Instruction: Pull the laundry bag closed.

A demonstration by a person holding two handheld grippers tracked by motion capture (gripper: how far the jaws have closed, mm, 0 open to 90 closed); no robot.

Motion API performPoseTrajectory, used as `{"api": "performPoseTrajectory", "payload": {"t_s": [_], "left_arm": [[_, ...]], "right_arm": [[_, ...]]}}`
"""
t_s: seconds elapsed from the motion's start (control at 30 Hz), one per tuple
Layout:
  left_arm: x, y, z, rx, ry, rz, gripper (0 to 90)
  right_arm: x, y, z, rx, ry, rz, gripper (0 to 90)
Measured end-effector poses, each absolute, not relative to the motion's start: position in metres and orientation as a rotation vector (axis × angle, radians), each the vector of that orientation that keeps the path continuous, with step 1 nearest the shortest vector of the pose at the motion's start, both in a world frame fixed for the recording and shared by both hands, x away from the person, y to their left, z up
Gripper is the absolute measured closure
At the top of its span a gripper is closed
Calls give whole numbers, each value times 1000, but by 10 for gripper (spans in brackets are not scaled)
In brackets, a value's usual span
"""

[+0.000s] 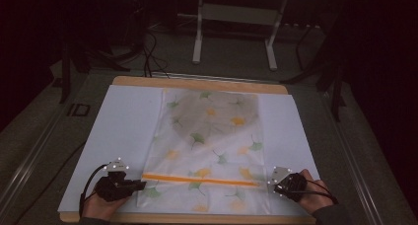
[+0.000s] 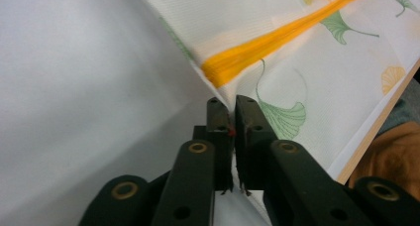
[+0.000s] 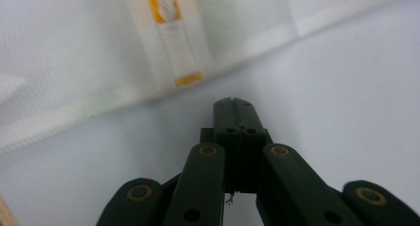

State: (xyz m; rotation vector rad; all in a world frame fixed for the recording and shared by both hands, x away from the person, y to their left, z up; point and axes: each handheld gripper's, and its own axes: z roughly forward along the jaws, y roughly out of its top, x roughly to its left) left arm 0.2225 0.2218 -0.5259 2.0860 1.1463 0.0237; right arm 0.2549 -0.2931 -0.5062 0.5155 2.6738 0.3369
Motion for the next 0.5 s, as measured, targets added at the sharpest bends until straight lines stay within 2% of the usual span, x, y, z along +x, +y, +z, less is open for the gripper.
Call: {"api": "performPoseTrajectory", "payload": {"t_s": [0.3, 0.5], "left_arm": [[218, 230, -522, 2062, 1129, 68, 709], [216, 238, -516, 1993, 1130, 159, 671]], "right_arm": [[257, -302, -502, 635, 2617, 569, 898], [259, -306, -506, 741, 2574, 726, 808]]}}
